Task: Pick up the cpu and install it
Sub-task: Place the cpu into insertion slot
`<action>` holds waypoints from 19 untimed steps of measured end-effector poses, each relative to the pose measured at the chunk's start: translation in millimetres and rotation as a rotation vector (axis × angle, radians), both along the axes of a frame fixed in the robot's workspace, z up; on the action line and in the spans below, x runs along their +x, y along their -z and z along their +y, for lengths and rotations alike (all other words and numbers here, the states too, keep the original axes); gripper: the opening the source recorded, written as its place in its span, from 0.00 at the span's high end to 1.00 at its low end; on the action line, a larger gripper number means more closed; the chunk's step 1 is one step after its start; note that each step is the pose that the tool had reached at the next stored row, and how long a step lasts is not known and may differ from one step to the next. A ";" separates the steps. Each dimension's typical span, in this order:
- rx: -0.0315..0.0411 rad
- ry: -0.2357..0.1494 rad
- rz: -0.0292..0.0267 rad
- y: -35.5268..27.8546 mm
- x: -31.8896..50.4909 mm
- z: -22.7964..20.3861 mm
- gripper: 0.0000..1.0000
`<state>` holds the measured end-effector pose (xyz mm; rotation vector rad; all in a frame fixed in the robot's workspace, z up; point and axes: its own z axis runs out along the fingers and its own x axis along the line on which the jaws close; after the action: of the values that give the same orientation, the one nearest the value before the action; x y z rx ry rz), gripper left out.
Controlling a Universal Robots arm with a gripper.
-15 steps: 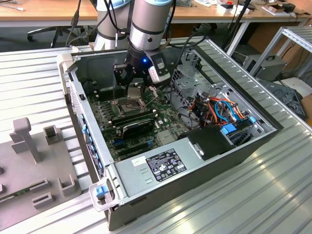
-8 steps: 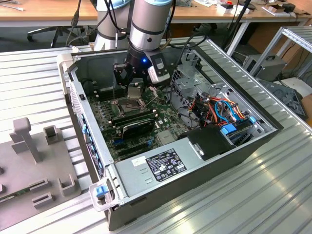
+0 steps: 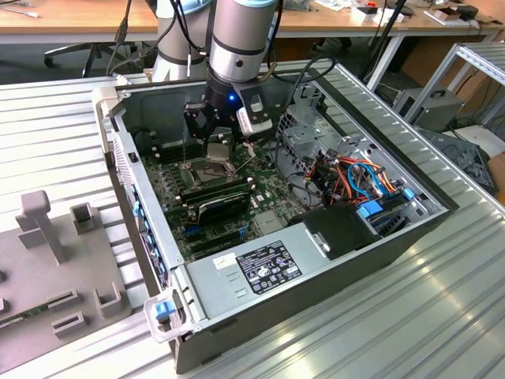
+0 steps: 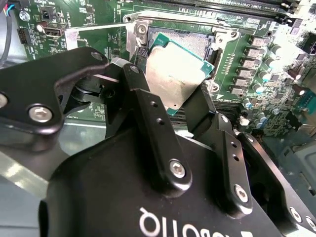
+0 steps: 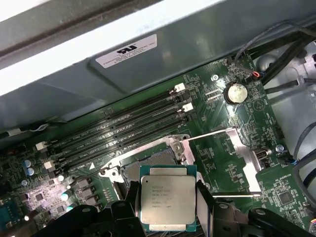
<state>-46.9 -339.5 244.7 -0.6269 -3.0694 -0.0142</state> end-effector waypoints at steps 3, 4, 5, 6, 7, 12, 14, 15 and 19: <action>-0.0013 0.017 -0.0001 0.0 0.0 0.0 0.45; -0.0015 0.019 -0.0001 0.0 0.0 0.0 0.45; -0.0017 0.020 -0.0001 0.0 0.0 0.0 0.45; -0.0020 0.024 -0.0001 0.0 0.0 0.0 0.45; -0.0021 0.026 0.0000 0.0 0.0 0.0 0.45; -0.0035 0.035 0.0000 0.0 0.0 0.0 0.45; -0.0042 0.037 -0.0001 0.0 0.0 0.0 0.45; -0.0047 0.039 -0.0001 0.1 0.0 0.0 0.45; -0.0059 0.044 -0.0001 0.0 0.0 0.0 0.45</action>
<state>-46.9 -339.5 244.7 -0.6951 -3.0562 -0.0054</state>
